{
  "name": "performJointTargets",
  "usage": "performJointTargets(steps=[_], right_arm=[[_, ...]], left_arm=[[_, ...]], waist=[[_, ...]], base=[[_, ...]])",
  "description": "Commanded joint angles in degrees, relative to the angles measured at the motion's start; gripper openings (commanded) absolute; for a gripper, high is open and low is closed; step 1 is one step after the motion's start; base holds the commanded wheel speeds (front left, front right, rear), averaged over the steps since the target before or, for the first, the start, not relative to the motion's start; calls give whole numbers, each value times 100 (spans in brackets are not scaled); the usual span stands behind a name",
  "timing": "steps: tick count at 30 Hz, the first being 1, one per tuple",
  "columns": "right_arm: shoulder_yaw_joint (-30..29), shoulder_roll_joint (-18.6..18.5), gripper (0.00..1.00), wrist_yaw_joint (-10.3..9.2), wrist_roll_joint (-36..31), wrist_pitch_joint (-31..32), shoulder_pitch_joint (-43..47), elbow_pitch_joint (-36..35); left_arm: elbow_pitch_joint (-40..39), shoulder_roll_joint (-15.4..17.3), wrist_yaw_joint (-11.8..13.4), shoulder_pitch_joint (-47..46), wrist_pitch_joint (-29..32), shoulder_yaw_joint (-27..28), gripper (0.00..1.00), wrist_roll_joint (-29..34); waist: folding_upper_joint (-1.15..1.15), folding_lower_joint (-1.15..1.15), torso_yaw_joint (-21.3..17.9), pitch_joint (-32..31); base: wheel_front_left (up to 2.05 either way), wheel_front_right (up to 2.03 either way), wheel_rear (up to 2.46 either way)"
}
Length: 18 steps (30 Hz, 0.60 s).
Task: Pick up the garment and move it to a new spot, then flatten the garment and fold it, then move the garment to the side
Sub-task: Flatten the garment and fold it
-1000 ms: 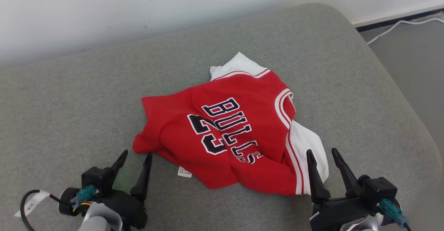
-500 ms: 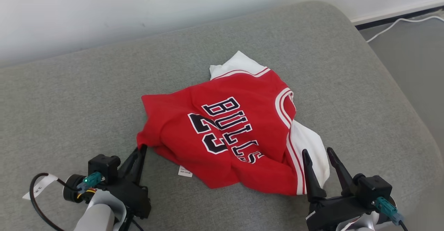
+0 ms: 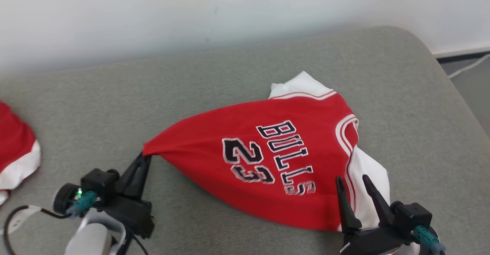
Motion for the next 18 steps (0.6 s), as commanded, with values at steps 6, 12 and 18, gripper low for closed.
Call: performJointTargets(steps=[6, 12, 18], right_arm=[[-85, -18, 100, 3, 15, -10, 169, 48], [-123, 15, 100, 3, 9, -40, 195, 98], [-182, 33, 100, 3, 34, -62, 117, 202]], left_arm=[[-482, 467, 5, 17, 134, -38, 0, 61], [-1226, 762, 10, 242, 686, -22, 0, -14], [-1342, 887, 78, 549, 945, 71, 0, -158]], waist=[[0, 0, 559, -385], [0, 0, 643, -416], [0, 0, 530, -385]], base=[[0, 0, 0], [0, 0, 0], [0, 0, 0]])
